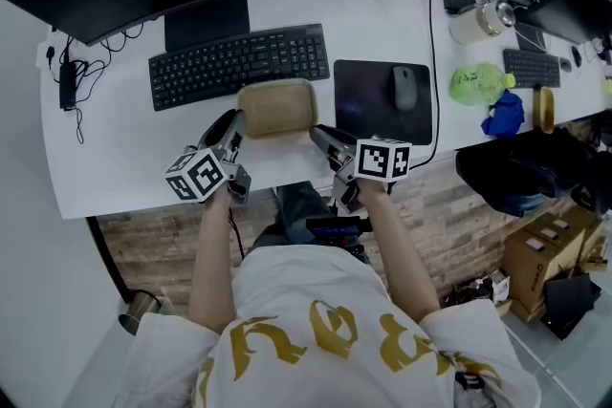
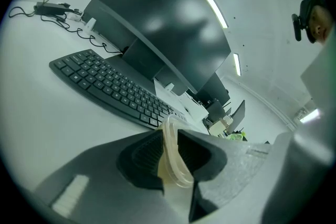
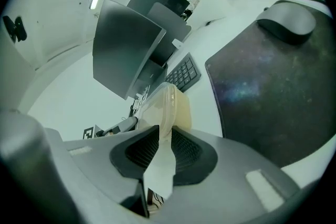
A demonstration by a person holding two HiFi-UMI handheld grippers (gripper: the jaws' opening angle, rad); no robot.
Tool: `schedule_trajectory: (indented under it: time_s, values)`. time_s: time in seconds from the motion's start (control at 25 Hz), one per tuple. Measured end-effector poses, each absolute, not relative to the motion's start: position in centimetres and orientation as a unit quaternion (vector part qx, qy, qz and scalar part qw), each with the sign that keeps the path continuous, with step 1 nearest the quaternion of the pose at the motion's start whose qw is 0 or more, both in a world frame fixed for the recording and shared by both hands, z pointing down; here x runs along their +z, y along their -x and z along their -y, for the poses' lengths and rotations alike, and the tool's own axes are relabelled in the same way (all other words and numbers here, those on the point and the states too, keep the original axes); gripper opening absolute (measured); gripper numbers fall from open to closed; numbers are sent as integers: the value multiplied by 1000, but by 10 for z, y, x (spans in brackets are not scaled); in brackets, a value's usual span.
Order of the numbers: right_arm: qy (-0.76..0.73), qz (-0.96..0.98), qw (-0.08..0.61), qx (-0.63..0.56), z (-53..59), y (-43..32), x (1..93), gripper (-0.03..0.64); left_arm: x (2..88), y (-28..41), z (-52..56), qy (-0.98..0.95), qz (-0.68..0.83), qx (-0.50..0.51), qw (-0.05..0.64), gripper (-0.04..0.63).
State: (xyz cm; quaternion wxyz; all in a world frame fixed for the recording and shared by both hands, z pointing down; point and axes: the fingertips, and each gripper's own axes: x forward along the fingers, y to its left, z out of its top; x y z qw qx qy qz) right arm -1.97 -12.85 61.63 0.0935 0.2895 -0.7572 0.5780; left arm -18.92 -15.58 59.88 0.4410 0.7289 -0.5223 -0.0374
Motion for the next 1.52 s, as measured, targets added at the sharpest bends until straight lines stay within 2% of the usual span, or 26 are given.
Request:
schedule_trajectory:
  time_s: [1.52]
  values:
    - [-320, 778, 71, 536, 129, 14, 564, 84, 550, 183, 154, -752, 511, -67, 411, 87]
